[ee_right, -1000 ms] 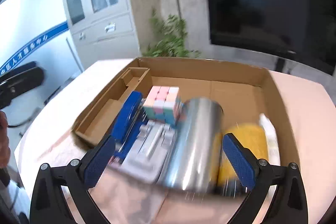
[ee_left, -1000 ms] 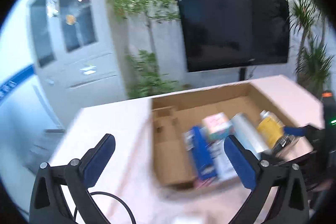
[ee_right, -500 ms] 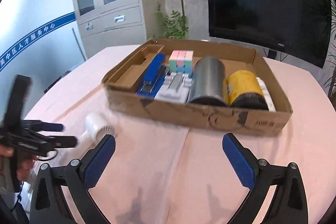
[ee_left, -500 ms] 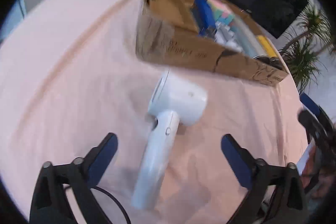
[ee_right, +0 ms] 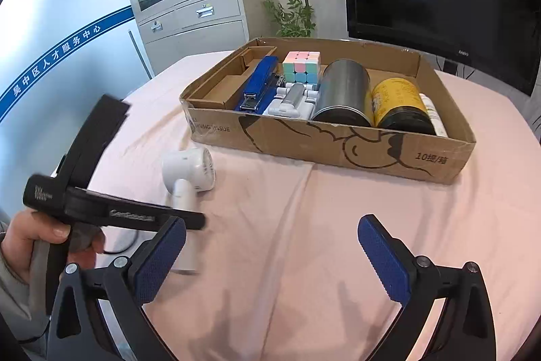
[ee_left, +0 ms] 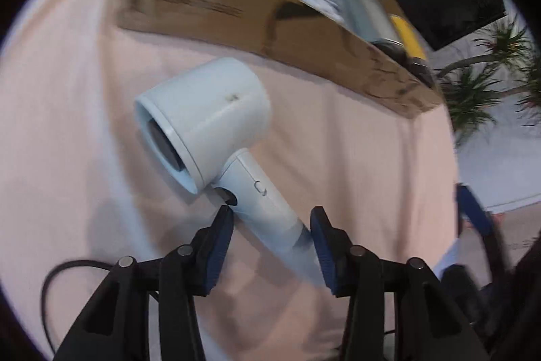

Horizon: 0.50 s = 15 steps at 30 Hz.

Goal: Organize rigid objects
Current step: 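Reach both grippers to the white hair dryer handle and grasp it, then lift the hair dryer and lower it into the box's cardboard compartment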

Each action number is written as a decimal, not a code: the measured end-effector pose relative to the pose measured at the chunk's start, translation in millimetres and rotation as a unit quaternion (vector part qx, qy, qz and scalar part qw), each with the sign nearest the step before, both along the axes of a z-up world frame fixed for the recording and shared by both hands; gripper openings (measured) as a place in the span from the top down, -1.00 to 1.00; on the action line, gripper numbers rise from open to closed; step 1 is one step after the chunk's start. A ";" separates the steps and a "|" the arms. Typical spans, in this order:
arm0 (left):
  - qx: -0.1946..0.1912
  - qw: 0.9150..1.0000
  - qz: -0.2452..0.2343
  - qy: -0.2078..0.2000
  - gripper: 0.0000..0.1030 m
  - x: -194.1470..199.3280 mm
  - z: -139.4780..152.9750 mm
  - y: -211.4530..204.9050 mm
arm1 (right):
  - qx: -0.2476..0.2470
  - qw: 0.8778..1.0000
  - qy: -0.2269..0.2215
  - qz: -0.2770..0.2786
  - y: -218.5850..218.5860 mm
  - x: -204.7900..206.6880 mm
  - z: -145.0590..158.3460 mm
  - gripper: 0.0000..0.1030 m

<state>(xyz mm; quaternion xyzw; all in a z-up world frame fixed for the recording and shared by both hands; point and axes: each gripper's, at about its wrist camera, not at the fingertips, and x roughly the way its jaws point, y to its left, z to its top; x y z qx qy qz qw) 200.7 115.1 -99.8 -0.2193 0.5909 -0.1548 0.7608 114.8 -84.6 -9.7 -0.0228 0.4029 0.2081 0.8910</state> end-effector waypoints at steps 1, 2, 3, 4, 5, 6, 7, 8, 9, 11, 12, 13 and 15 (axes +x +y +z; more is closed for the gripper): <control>-0.008 1.000 -0.004 -0.003 0.11 -3.3 -2.2 -6.9 | -0.001 1.000 0.002 -0.001 -2.3 -2.7 -1.5 -0.99; -0.008 1.000 -0.006 -0.006 0.08 -5.5 -2.2 -10.0 | -0.002 1.000 0.006 -0.001 -3.7 -5.2 -4.0 -0.99; -0.008 1.000 -0.003 -0.008 0.10 -6.4 -3.9 -11.7 | -0.004 1.000 0.012 0.004 -3.9 -7.1 -8.0 -0.99; -0.016 1.000 0.009 -0.012 0.10 -7.1 -4.2 -8.6 | -0.009 1.000 0.013 0.011 -2.8 -8.9 -13.0 -0.97; -0.023 1.000 0.014 -0.013 0.10 -6.9 -4.5 -6.3 | -0.012 1.000 0.013 0.017 -1.0 -9.7 -16.6 -0.95; -0.029 0.999 0.020 -0.013 0.10 -7.5 -4.4 -2.2 | -0.017 0.999 0.020 0.039 3.9 -7.9 -22.6 -0.91; -0.035 0.999 0.028 -0.013 0.12 -8.4 -4.5 1.8 | -0.018 0.998 0.023 0.051 7.9 -7.3 -25.9 -0.78; -0.036 0.999 0.032 -0.014 0.12 -9.6 -4.0 5.1 | -0.019 0.998 0.023 0.061 12.6 -7.3 -28.5 -0.70; -0.038 0.999 0.033 -0.015 0.12 -9.4 -4.3 5.1 | -0.018 0.997 0.022 0.078 19.1 -7.2 -31.2 -0.69; -0.042 0.998 0.033 -0.015 0.13 -8.5 -5.1 5.3 | -0.020 0.994 0.025 0.107 29.1 -7.0 -35.7 -0.50; -0.044 0.998 0.035 -0.015 0.14 -7.1 -6.0 4.4 | -0.025 0.992 0.030 0.124 35.7 -6.6 -40.1 -0.43; -0.046 0.998 0.038 -0.016 0.14 -7.5 -6.0 4.2 | -0.027 0.990 0.037 0.133 39.1 -5.4 -43.6 -0.24; -0.043 0.998 0.037 -0.018 0.14 -8.5 -5.8 0.4 | -0.031 0.986 0.062 0.150 48.4 -3.5 -53.7 0.05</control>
